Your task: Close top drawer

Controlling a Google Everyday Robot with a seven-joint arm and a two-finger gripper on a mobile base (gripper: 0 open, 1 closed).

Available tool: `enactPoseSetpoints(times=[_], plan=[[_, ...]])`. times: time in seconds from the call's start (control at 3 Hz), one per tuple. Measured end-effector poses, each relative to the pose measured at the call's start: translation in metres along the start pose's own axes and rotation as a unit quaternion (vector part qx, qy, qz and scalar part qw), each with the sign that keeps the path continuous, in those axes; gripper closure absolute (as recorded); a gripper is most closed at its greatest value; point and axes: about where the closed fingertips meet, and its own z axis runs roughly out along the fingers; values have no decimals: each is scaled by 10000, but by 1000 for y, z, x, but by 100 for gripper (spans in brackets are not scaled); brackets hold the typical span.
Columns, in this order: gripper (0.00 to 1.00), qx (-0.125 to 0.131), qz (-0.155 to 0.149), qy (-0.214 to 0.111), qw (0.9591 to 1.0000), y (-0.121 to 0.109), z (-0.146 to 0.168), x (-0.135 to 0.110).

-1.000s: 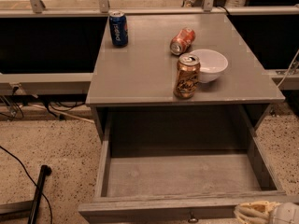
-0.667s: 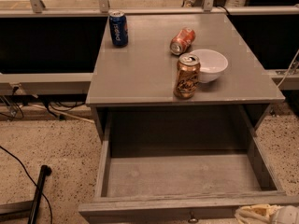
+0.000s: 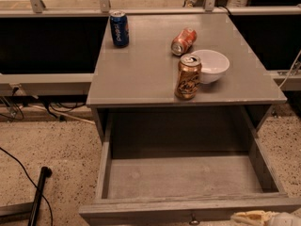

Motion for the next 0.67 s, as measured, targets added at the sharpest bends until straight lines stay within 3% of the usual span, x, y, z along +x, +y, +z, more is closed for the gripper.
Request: enactPoseSetpoints(times=[0.67], plan=[[100, 148, 34, -105, 9998, -20, 13, 0]])
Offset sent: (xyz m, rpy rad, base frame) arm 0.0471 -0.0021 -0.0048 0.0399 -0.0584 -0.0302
